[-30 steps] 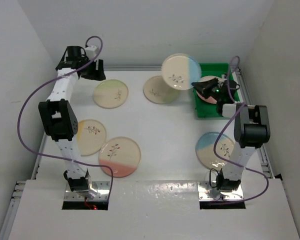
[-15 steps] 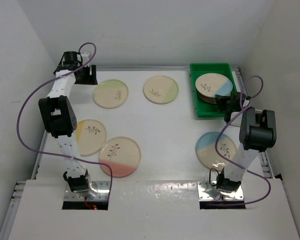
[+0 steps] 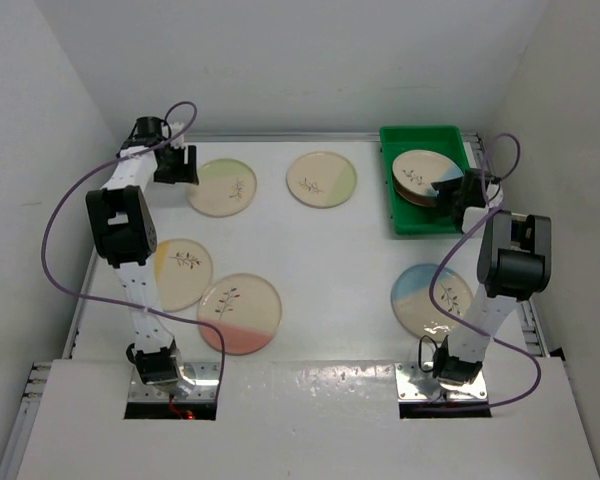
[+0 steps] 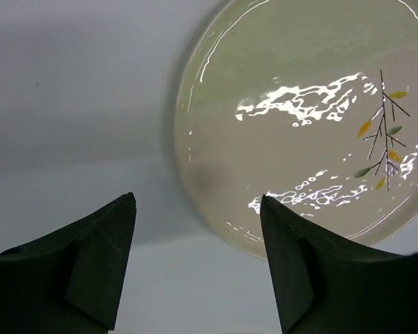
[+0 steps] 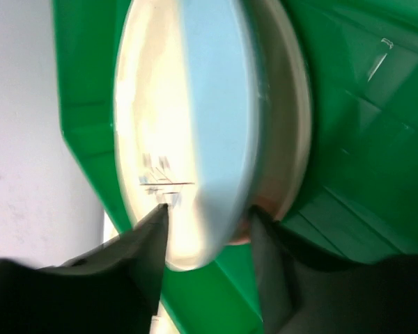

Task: Place the plates into the plastic bin on the countertop

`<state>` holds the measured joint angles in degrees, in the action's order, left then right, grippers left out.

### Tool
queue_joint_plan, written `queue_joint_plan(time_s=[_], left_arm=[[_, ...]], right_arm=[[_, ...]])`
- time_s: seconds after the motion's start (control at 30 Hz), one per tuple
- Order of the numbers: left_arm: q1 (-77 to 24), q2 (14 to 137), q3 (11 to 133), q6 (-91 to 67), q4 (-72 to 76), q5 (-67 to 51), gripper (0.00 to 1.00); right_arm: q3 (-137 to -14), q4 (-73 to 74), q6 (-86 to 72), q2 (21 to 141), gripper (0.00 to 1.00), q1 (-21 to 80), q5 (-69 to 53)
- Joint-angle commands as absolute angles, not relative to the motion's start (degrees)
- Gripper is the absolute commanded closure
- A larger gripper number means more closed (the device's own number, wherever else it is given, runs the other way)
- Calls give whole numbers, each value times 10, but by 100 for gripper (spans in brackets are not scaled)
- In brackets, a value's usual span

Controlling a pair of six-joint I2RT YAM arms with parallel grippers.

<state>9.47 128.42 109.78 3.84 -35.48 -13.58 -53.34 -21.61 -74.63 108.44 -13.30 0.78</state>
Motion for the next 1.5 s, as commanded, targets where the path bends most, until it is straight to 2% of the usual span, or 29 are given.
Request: queue_joint_plan(time_s=[0.0,0.3,0.5,0.57,0.6,0.63,0.7,0.73,0.83,0.87,0.97,1.0,1.17,1.47], left_arm=[[101,1297,1117,40,-348,-142,26],[96,1346,1128,34,-348,-112,26],[91,1375,1128,29,-348,-127,26],[91,1383,1134,29,-356,-127,33],[91,1393,1134,29,-356,-143,41],[91,1399,1147,29,-367,-157,58],[91,1423,1166,49,-409,-193,79],[91,1430,1177,58,-427,-228,100],[91,1422,1170,111,-475,-279,100],[91,1410,1159,126,-475,-286,100],[79,1355,1139,189,-475,-298,100],[69,1340,1139,220,-475,-303,100],[21,1239,1146,291,-475,-345,100],[-39,1175,1113,318,-475,-352,100]], right_arm=[[-597,-170,-690,1079,49,-123,10],[-638,-68,-631,1063,49,-117,69],[-667,-2,-546,1022,43,-84,134],[-656,-9,-516,998,43,-72,134],[-655,-22,-500,992,43,-67,134],[-654,-24,-483,983,43,-61,134],[-660,-22,-452,969,43,-47,138],[-663,-21,-441,961,43,-35,143],[-686,-15,-321,955,39,-5,106],[-725,-5,-302,966,36,-4,4],[-799,77,-223,1024,31,34,-131],[-833,130,-209,1049,28,56,-229],[-924,209,-120,1157,20,178,-265],[-947,76,-266,1280,19,210,-355]])
